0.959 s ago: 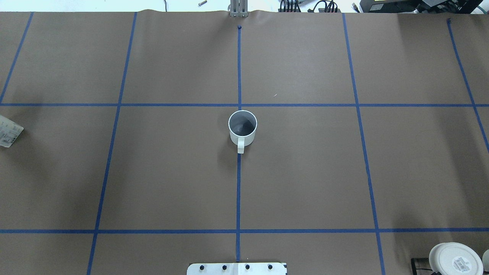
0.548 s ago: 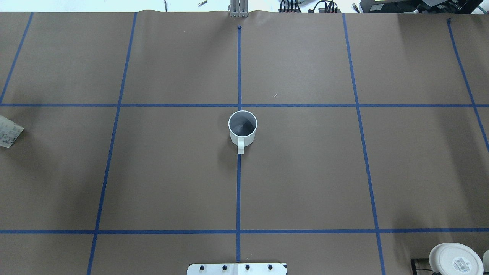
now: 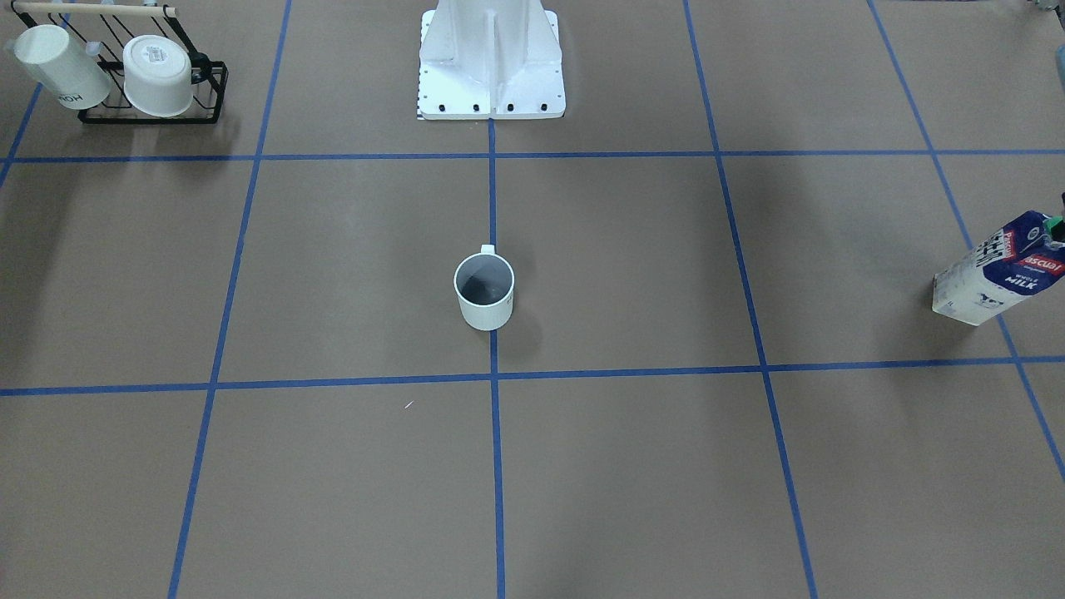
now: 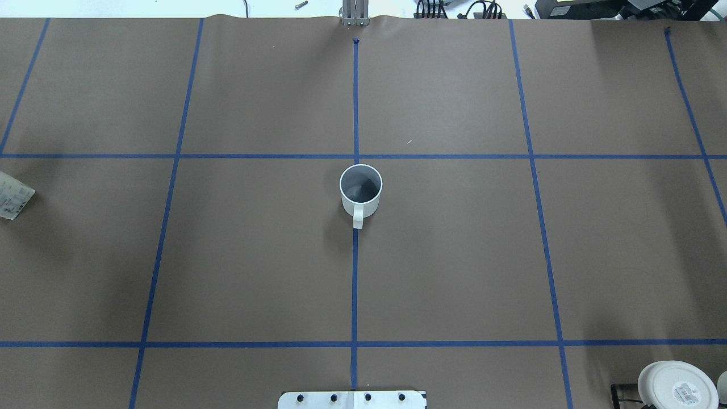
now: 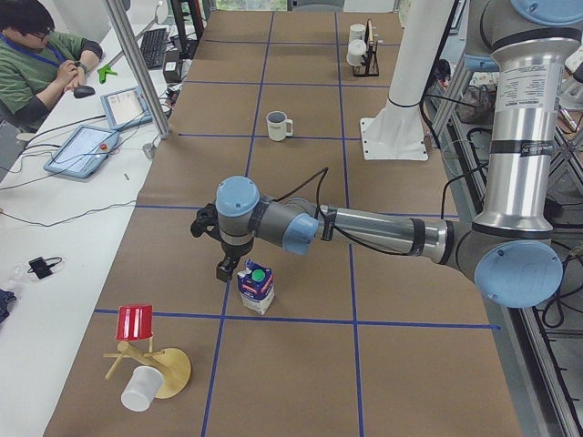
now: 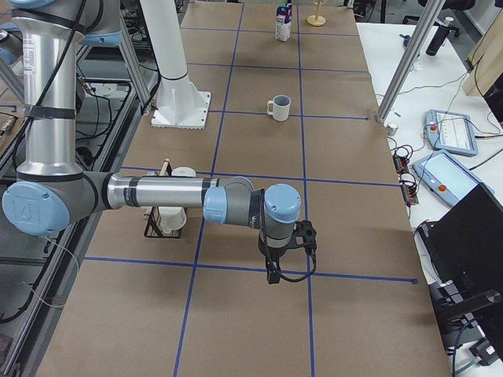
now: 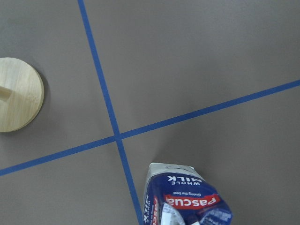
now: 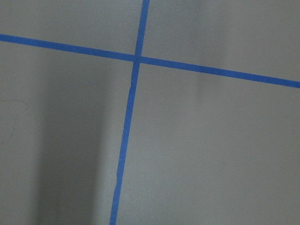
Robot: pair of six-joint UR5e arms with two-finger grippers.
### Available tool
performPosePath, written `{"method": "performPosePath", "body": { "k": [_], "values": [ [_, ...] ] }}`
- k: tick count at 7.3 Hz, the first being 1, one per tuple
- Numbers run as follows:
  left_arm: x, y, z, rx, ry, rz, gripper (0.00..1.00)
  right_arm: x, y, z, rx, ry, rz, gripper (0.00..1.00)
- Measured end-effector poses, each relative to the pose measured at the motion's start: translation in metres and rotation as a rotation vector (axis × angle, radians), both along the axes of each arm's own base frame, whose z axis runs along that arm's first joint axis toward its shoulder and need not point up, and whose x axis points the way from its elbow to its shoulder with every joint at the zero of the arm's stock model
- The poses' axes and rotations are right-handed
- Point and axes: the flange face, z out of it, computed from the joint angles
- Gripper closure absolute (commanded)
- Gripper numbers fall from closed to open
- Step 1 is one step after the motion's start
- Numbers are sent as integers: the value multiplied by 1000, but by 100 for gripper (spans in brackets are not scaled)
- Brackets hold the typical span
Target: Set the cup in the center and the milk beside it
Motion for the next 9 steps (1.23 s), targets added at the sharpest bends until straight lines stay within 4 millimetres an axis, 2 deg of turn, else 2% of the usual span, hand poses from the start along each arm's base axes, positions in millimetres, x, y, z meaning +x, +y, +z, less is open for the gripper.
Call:
{"method": "performPosePath", "body": {
  "k": [3,5,6,7,8,9],
  "values": [
    [9,1,-10,174,-2,74,7,0,0,1,-5,0,0,0],
    [35,6,-8,229,-5,158,4,-1,1,3,-9,-1,1,0],
    [43,11,0,258,-16,213,11,-1,1,3,-10,-2,1,0],
    [46,16,6,276,-23,248,33,-1,1,3,-12,-2,3,0],
    [47,19,11,280,-26,262,62,-1,1,3,-14,-1,6,0],
    [46,23,16,275,-27,267,76,-1,1,3,-17,-2,9,0]
  ]
}}
